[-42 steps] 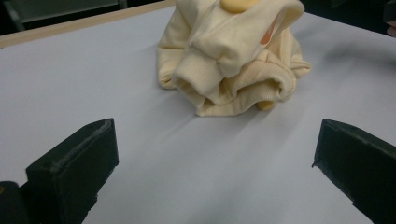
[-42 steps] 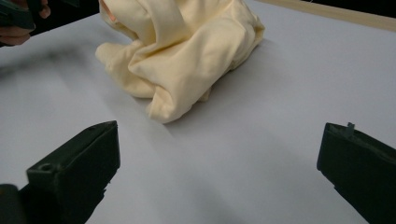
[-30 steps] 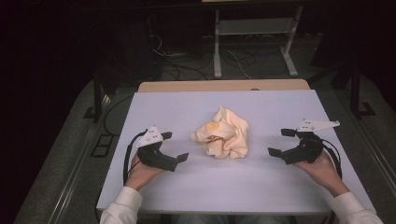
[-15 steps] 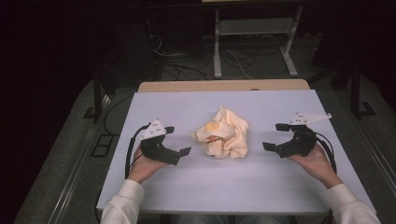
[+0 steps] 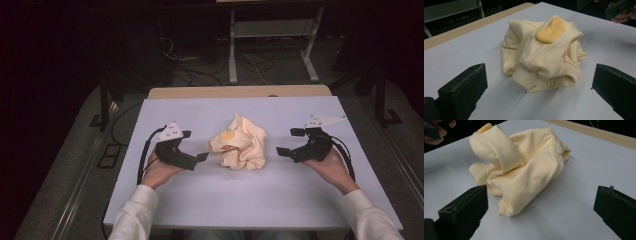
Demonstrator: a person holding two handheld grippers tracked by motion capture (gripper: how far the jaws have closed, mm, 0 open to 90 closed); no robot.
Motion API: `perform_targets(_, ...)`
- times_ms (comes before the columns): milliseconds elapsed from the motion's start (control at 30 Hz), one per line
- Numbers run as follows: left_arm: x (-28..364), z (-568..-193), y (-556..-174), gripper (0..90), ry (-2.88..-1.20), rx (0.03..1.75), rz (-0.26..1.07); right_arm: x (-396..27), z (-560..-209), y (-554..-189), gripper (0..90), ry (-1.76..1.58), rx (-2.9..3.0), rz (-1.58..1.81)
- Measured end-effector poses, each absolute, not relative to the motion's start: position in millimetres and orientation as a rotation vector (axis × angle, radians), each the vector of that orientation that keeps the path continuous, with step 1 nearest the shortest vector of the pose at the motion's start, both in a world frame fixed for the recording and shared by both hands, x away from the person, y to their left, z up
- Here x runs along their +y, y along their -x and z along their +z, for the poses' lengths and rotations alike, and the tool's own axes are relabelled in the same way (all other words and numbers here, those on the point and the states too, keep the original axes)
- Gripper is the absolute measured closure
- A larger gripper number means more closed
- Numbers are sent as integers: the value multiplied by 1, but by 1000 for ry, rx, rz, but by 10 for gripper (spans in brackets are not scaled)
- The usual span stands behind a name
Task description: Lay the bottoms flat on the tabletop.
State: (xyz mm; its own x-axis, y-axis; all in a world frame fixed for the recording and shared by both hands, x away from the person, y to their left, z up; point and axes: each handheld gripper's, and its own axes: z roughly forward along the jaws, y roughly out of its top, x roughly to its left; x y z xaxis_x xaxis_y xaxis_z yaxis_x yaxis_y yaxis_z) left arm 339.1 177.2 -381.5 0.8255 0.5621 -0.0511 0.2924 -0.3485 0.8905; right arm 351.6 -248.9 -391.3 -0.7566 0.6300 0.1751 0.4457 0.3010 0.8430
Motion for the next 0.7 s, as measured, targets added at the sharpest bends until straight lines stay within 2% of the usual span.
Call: perform_targets(700, 168, -397, -361, 0, -1957, 669, 276, -229, -396, -375, 0, -1017, 2392, 1448)
